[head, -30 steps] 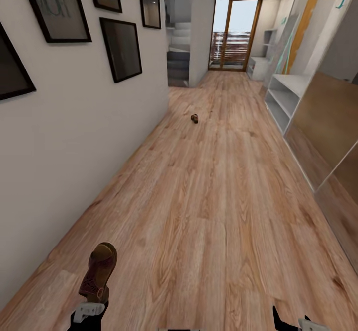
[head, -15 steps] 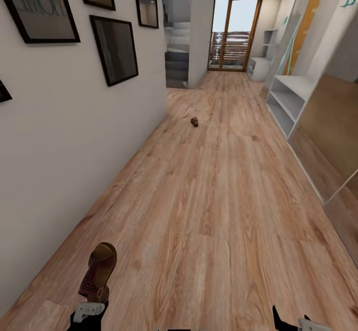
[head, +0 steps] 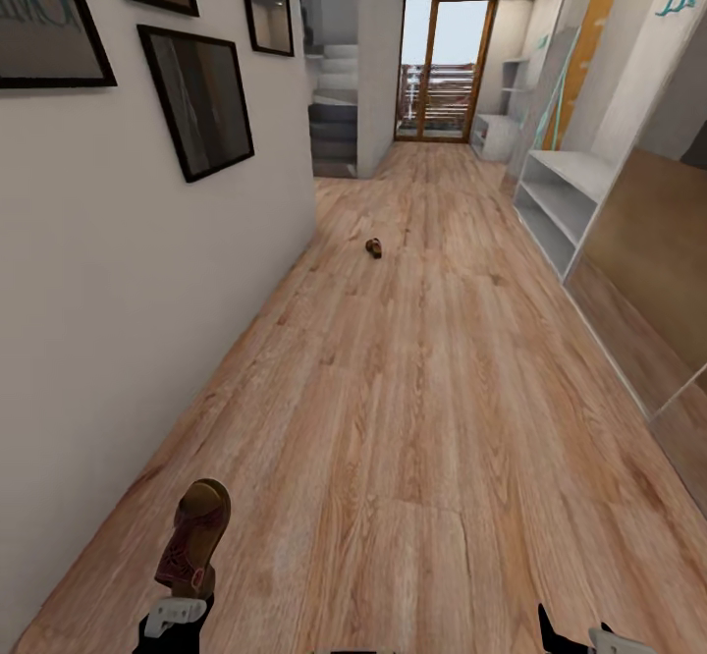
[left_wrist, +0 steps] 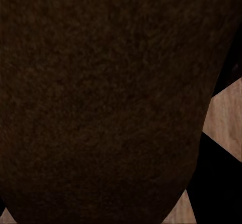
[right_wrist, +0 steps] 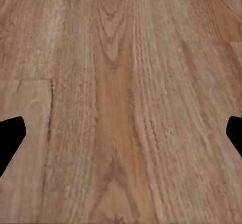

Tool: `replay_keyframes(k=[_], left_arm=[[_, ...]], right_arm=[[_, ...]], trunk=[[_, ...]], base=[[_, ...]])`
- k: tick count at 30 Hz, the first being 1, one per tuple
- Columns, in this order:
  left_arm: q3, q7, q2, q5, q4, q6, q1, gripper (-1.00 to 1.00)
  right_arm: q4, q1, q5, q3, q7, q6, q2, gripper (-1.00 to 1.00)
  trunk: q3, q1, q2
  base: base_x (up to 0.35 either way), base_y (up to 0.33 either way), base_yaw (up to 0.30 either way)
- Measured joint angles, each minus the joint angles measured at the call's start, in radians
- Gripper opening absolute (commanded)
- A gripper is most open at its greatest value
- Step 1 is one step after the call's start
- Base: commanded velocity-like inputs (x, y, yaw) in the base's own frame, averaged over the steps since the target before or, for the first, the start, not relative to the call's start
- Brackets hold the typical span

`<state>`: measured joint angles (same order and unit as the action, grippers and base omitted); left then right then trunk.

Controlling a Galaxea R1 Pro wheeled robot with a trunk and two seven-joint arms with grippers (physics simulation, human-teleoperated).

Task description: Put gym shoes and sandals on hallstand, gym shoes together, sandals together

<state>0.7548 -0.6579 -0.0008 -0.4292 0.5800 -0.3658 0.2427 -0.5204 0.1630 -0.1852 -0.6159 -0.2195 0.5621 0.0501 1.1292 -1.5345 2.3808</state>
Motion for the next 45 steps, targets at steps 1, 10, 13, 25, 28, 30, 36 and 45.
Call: replay_keyframes(k=[1,10,13,25,28,30,36,45], left_arm=[[0.000,0.000,0.000,0.000,0.000,0.000,0.000,-1.00],[0.000,0.000,0.000,0.000,0.000,0.000,0.000,-1.00],[0.000,-0.001,0.000,0.000,0.000,0.000,0.000,-1.00],[-0.002,-0.001,0.000,-0.001,0.000,-0.004,0.000,-1.00],[-0.002,-0.001,0.000,-0.001,0.000,-0.004,0.000,-1.00],[-0.002,-0.001,0.000,-0.001,0.000,-0.004,0.000,-1.00],[-0.002,-0.001,0.000,-0.001,0.000,-0.004,0.000,-1.00],[-0.002,-0.001,0.000,-0.001,0.000,-0.004,0.000,-1.00]], right_arm=[[0.000,0.000,0.000,0.000,0.000,0.000,0.000,1.00],[0.000,0.000,0.000,0.000,0.000,0.000,0.000,1.00],[0.000,0.000,0.000,0.000,0.000,0.000,0.000,1.00],[0.001,0.000,0.000,0.000,0.000,0.000,0.000,1.00],[0.001,0.000,0.000,0.000,0.000,0.000,0.000,1.00],[0.001,0.000,0.000,0.000,0.000,0.000,0.000,1.00],[0.001,0.000,0.000,0.000,0.000,0.000,0.000,1.00],[0.000,0.000,0.000,0.000,0.000,0.000,0.000,1.00]], trunk=[[0.000,0.000,0.000],[0.000,0.000,0.000],[0.000,0.000,0.000],[0.000,0.000,0.000],[0.000,0.000,0.000],[0.000,0.000,0.000],[0.000,0.000,0.000],[0.000,0.000,0.000]], base=[[0.329,0.136,-0.006],[0.329,0.136,-0.002],[0.329,0.137,0.000],[0.332,0.095,0.000],[0.337,0.012,0.000],[0.337,0.006,0.000],[0.338,0.002,0.000],[0.338,0.000,0.000]])
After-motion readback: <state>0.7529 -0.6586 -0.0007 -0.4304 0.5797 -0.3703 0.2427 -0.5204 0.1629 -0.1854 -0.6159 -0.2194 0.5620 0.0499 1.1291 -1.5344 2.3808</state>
